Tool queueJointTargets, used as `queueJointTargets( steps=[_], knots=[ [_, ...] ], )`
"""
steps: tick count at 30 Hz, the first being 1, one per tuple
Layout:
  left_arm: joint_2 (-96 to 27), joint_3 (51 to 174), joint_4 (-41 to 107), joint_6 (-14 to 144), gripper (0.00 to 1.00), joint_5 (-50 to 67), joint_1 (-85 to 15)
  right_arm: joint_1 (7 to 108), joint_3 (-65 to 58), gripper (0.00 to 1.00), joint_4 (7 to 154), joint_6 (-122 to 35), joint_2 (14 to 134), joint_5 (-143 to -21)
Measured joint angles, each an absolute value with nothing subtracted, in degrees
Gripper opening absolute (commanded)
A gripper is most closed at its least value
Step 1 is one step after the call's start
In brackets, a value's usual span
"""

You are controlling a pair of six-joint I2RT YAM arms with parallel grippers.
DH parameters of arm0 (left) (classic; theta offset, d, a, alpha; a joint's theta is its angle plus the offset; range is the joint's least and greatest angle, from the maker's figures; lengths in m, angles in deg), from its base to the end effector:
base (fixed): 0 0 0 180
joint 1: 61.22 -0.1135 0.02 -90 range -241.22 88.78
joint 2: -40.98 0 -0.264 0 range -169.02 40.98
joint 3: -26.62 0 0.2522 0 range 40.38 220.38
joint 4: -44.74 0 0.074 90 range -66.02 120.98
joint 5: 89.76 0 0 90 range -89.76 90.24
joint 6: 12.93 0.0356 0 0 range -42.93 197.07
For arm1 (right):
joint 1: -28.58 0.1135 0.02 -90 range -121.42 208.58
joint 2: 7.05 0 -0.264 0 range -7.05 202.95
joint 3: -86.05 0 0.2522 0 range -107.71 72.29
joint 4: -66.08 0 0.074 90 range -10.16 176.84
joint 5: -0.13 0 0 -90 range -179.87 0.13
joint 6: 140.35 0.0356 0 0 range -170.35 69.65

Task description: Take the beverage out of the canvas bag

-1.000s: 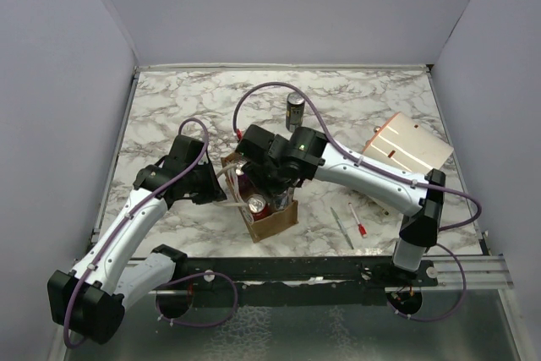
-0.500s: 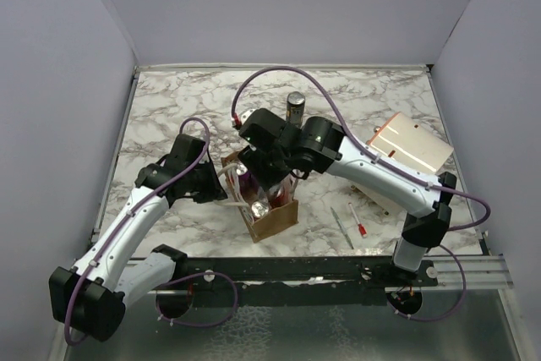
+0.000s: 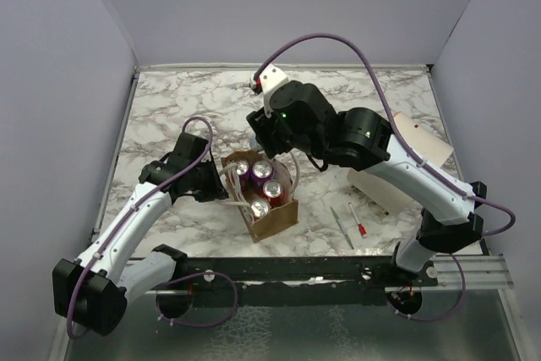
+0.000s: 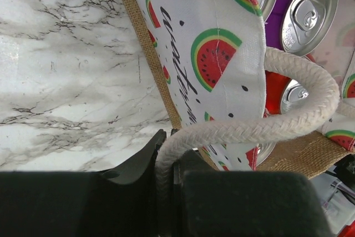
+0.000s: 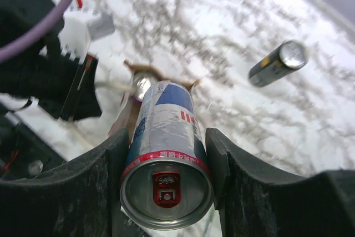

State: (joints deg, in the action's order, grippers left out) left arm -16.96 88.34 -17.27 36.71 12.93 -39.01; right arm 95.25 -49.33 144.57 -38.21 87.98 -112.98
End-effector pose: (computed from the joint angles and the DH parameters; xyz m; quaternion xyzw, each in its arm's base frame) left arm 0.1718 -0.0786 0.2614 -0.1209 0.9487 -0.2321 0.1773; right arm 0.1393 0.2877 0.4738 -0.3258 0.8233 0.1328 0.4454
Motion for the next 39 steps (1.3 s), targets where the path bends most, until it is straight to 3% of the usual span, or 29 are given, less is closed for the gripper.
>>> queueJointTargets(
  steps=[7, 11, 20, 29, 39],
  knots=[
    [-17.33, 88.34, -17.34, 36.82, 0.0, 12.91, -39.01, 92.35, -51.28, 0.02, 135.09, -46.05, 88.61, -122.31],
    [-17.33, 88.43, -17.47, 36.82, 0.0, 12.88, -39.01, 84.3, -52.79, 0.02, 133.1, -47.02, 91.19, -122.36],
    [-18.62, 91.25, -17.97, 37.63, 0.0, 12.84, -39.01, 68.35, -49.86, 0.02, 137.84, -41.44, 97.66, -113.59],
    [-19.73, 91.4, -18.49, 38.65, 0.0, 12.82, -39.01, 64.68, -37.03, 0.02, 141.01, -37.0, 100.37, -105.05],
    [-20.02, 92.25, -19.37, 39.29, 0.0, 12.69, -39.01, 62.25, -38.14, 0.02, 140.2, -36.96, 108.57, -103.06]
  ],
)
